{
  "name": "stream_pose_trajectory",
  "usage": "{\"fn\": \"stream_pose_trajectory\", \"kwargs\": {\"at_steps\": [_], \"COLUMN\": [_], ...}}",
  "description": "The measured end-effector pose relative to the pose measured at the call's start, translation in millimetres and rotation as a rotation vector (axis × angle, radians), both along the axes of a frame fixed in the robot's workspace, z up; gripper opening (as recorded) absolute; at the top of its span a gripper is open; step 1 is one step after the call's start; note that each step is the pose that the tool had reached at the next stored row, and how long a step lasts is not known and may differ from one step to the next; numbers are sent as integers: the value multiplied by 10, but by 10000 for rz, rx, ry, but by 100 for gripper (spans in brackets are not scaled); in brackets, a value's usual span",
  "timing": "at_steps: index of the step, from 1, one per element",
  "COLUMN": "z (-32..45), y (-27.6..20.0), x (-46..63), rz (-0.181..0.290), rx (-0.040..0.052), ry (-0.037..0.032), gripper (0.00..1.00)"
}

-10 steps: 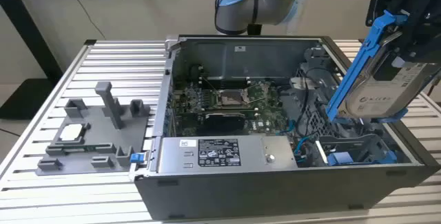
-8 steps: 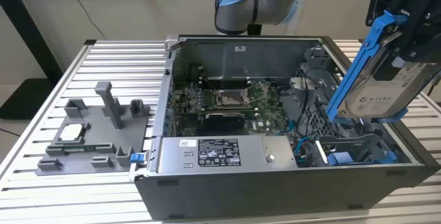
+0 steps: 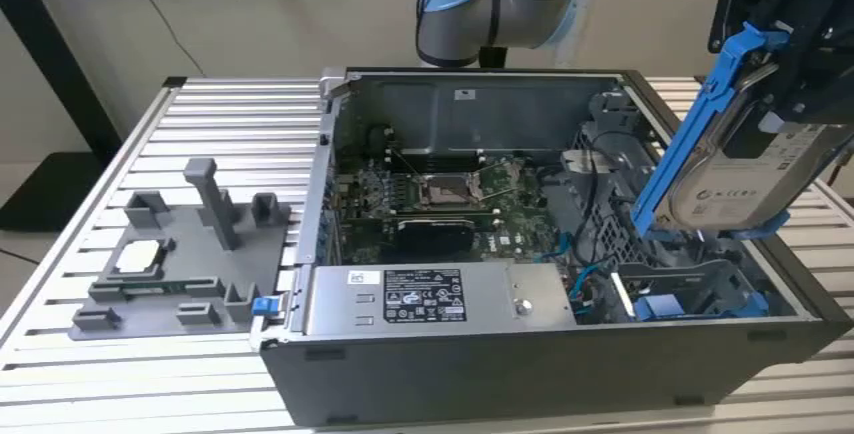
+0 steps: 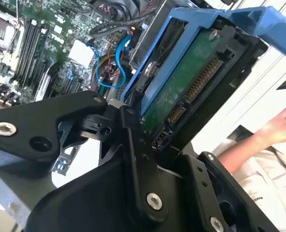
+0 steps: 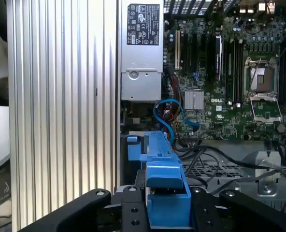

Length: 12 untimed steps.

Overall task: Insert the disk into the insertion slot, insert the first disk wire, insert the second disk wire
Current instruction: 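Insert the disk into the insertion slot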

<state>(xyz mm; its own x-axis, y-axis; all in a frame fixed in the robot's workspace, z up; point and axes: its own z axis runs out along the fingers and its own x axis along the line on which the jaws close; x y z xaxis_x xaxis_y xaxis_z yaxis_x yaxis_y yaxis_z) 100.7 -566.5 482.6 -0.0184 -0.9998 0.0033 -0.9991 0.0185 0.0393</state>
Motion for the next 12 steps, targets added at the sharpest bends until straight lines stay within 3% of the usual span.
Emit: {"fn": "stream_pose_trajectory", "kwargs": {"at_steps": [12], "z": [-39], "y": [-47], "x": [0], "rz": [-1], "rx": [0], "ry": [0], "gripper": [0]}}
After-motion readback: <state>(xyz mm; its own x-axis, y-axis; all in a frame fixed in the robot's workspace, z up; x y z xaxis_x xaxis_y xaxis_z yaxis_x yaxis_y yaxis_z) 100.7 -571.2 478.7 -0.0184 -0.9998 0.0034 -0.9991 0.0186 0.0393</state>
